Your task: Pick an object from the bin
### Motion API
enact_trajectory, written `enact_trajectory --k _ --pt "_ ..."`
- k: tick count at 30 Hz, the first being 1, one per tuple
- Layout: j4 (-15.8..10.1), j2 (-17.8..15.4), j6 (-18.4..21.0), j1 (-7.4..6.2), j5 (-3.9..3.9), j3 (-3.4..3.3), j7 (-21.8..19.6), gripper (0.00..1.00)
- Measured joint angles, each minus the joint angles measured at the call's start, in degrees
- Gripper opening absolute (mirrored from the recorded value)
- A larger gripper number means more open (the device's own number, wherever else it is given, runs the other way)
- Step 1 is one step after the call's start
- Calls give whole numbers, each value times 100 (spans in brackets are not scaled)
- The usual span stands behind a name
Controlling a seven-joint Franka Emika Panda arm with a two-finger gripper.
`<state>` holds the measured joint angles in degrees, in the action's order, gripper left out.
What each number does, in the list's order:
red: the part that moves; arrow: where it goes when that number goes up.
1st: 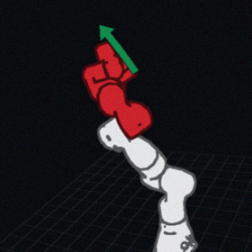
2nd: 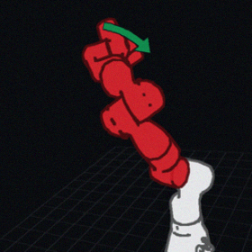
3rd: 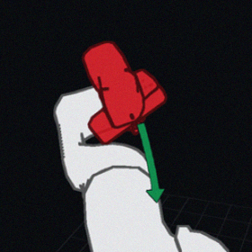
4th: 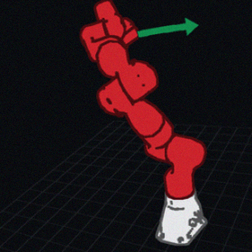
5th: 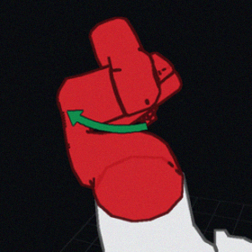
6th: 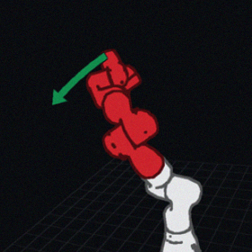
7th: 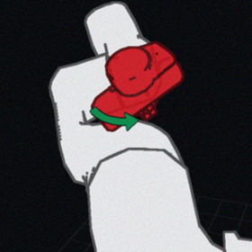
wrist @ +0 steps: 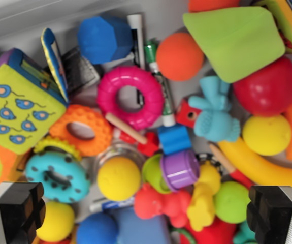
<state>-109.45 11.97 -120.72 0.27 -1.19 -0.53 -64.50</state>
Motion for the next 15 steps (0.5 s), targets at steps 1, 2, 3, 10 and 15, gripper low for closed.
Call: enact_trajectory --k 1,2,3,10,15 --pt "9 22 -11 -22 2 1 -103 100" --pt "14 32 -16 -32 3 1 -157 100" --pt "25 54 -27 -53 5 2 -265 100" --pt "138 223 -86 -214 23 8 -1034 100" --pt "235 374 -138 -350 43 10 -1665 100"
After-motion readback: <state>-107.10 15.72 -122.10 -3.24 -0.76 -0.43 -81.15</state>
